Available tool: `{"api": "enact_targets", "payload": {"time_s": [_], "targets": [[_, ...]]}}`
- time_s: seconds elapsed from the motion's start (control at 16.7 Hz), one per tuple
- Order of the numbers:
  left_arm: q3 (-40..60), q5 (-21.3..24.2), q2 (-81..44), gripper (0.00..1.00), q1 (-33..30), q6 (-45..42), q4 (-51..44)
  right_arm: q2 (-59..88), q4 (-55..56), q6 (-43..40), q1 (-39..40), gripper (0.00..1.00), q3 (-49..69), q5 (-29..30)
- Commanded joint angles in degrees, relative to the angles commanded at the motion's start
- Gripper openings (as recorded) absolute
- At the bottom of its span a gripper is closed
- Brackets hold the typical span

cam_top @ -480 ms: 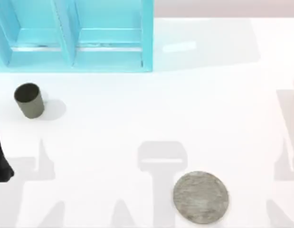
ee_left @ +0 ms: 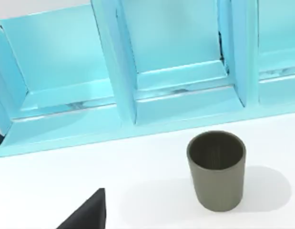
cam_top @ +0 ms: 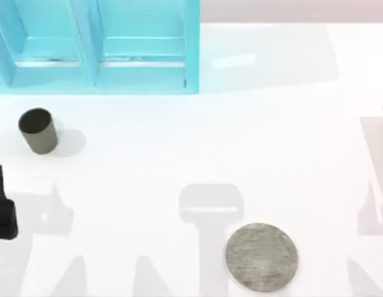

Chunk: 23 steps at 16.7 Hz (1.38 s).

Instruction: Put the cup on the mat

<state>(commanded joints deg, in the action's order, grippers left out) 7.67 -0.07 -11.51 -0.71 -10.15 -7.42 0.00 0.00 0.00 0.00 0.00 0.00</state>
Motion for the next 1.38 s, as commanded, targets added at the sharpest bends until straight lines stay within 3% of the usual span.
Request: {"api": "enact_targets", "payload": {"time_s": [0.36,0.9,1.38], "targets": [[19.4,0.8,-31.5,1.00,-1.8,-22.0,-16.2,0.0,0.0,0.0,0.0,1.00,0.0,0.0],[58.1,1.2,-77.6,1.00,-3.5,-55.6,-45.1,0.0,0.0,0.0,0.0,1.00,0.0,0.0],[87.0,0.8,-100.3,1.00,-2.8,-71.7,-62.9,0.0,0.0,0.0,0.0,1.00,0.0,0.0]]}}
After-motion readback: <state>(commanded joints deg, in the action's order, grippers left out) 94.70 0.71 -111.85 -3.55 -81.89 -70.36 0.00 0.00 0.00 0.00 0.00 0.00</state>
